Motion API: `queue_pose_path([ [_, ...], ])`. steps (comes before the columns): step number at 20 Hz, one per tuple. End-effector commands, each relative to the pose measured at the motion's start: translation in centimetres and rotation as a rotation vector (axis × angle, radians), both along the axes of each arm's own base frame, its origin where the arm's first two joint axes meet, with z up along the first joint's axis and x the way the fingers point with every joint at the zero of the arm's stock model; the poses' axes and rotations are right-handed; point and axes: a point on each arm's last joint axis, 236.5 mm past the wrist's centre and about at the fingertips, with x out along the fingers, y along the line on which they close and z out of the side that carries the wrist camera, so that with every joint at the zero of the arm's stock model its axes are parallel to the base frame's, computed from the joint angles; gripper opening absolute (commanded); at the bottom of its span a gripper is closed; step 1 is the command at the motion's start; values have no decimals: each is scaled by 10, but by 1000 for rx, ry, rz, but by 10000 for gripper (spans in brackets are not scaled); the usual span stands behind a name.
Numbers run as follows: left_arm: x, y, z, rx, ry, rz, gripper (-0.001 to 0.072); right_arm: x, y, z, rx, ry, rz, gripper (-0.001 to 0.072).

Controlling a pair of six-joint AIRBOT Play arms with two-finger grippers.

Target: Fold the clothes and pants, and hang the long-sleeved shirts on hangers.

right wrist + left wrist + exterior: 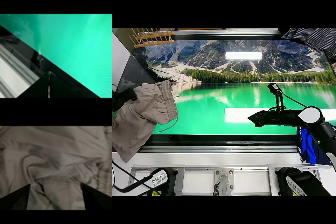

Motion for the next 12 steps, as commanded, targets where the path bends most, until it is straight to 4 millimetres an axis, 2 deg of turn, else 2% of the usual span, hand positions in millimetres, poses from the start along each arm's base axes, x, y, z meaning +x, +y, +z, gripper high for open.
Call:
queue_pose_path([
  [1, -26, 49, -55, -48, 113, 110, 709, 0, 0, 0, 0, 1, 1, 26],
  [5, -24, 33, -111, -100, 238, 37, 708, 0, 0, 0, 0, 1, 0, 26],
  [8, -22, 14, -134, -129, 301, -4, 688, 0, 0, 0, 0, 1, 1, 25],
  [9, -21, 9, -137, -133, 310, -10, 472, 0, 0, 0, 0, 1, 0, 25],
  [10, -18, 3, -136, -134, 309, -20, 186, 0, 0, 0, 0, 1, 0, 25],
  [11, -14, -1, -134, -129, 303, -31, 7, 0, 0, 0, 0, 1, 0, 26],
  [12, -8, -7, -128, -118, 287, -48, 5, 0, 0, 0, 0, 1, 0, 26],
])
